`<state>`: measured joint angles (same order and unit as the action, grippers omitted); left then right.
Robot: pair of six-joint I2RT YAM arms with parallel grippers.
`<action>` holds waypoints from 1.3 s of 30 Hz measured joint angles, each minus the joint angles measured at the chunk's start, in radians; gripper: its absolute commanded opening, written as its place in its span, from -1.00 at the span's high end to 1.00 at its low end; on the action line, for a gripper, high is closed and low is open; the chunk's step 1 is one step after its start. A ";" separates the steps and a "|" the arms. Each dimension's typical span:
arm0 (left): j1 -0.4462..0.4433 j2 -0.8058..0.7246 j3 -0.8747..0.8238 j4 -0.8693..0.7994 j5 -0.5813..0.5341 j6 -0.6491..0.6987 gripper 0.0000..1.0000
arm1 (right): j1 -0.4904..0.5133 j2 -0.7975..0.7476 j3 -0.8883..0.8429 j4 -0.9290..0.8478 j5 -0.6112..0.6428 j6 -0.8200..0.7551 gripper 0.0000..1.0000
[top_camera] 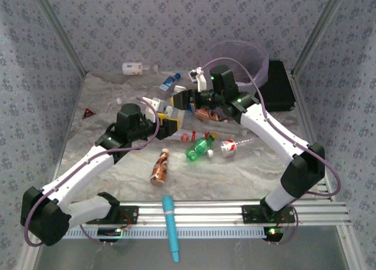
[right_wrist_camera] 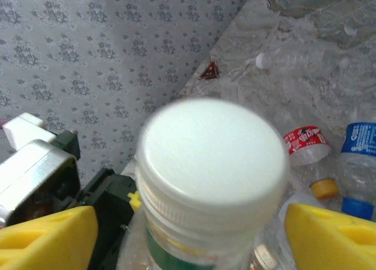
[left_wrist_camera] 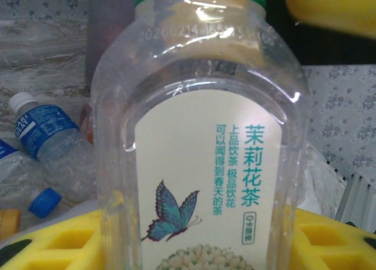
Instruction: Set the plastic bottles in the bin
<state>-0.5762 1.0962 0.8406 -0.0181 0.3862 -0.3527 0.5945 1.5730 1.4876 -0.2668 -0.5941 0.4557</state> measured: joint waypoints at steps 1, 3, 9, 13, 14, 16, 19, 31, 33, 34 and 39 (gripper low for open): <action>0.000 0.003 0.000 0.002 0.001 0.000 0.28 | 0.000 0.002 0.004 0.005 0.003 -0.001 -0.41; 0.000 0.006 0.000 0.008 0.004 -0.003 0.28 | 0.000 0.005 0.009 0.012 0.007 0.004 -0.16; 0.000 0.006 0.000 0.022 0.011 -0.010 0.28 | 0.000 0.006 0.011 0.010 0.034 0.002 0.17; 0.000 0.006 0.000 0.027 0.010 -0.013 0.27 | -0.001 0.006 0.021 0.005 0.034 0.004 0.35; 0.000 0.006 0.000 0.031 0.010 -0.014 0.25 | -0.002 0.006 0.024 0.003 0.035 0.003 0.37; 0.000 0.006 0.000 0.039 0.010 -0.015 0.12 | -0.004 0.006 0.031 -0.001 0.036 0.000 0.41; 0.000 0.006 0.000 0.053 0.010 -0.015 -0.01 | -0.007 0.006 0.047 -0.020 0.037 -0.011 0.41; -0.008 -0.018 0.027 -0.040 -0.039 -0.042 -0.79 | -0.127 0.000 0.224 -0.172 0.114 -0.166 0.41; -0.008 -0.022 0.055 -0.102 -0.085 -0.046 -0.79 | -0.163 -0.002 0.282 -0.223 0.153 -0.195 0.40; -0.006 -0.022 0.066 -0.130 -0.108 -0.050 -0.79 | -0.180 -0.002 0.311 -0.249 0.174 -0.209 0.40; 0.029 -0.005 0.094 -0.292 -0.233 -0.115 -0.78 | -0.253 -0.001 0.427 -0.330 0.286 -0.243 0.42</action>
<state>-0.5472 1.0912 0.9344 -0.3099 0.1535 -0.4675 0.3420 1.5723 1.9144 -0.5972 -0.3084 0.2127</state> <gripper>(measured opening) 0.891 0.356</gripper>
